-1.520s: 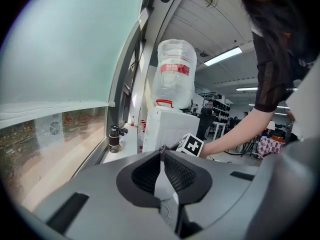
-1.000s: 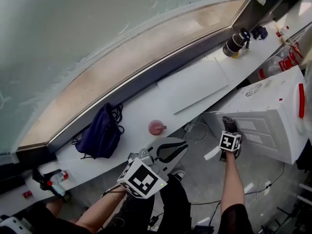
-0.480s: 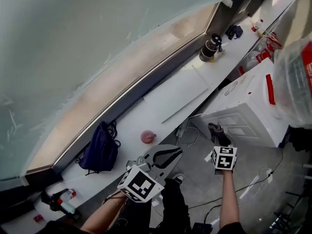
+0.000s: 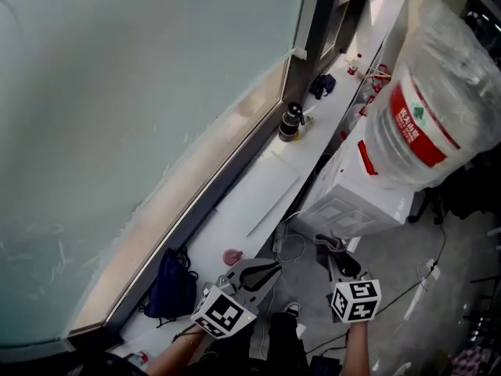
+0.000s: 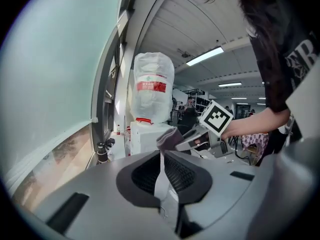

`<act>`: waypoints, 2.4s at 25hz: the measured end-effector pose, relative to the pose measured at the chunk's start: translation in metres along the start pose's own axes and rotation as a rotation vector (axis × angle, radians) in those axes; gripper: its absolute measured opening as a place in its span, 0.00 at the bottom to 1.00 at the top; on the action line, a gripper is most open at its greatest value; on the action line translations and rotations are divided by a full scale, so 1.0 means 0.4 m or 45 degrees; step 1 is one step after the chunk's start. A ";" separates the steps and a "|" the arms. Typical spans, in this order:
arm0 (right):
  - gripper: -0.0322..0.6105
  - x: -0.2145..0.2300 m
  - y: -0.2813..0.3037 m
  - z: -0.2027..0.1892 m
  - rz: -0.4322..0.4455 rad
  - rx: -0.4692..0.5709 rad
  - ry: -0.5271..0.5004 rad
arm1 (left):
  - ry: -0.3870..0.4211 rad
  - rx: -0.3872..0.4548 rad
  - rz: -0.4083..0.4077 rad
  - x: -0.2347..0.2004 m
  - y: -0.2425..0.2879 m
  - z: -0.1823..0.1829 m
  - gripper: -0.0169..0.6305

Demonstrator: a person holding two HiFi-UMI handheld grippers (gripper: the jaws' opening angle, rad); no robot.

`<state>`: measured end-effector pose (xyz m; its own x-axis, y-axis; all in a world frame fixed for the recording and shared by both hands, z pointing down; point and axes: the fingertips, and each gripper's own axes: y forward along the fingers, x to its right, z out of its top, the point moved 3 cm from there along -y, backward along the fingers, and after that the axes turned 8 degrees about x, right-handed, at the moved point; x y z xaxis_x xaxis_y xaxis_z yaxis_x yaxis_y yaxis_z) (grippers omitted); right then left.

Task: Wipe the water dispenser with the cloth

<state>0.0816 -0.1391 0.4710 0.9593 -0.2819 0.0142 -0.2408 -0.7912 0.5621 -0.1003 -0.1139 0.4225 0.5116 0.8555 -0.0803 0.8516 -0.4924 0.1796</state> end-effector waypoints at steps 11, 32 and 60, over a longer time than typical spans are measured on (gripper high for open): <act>0.21 -0.082 -0.310 0.027 -0.133 0.102 0.211 | 0.031 -0.019 -0.187 0.130 -0.110 0.068 0.08; 0.21 0.061 -0.835 -0.122 -0.244 0.310 0.331 | 0.050 0.169 -0.242 0.631 -0.047 0.292 0.08; 0.21 0.065 -1.121 -0.274 -0.078 0.383 0.278 | 0.089 0.177 -0.124 1.004 -0.136 0.299 0.08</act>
<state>0.2307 0.2677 0.3100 0.9743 -0.1325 0.1821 -0.1834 -0.9362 0.2999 0.0723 0.2372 0.2633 0.4212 0.9067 -0.0218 0.9067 -0.4203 0.0366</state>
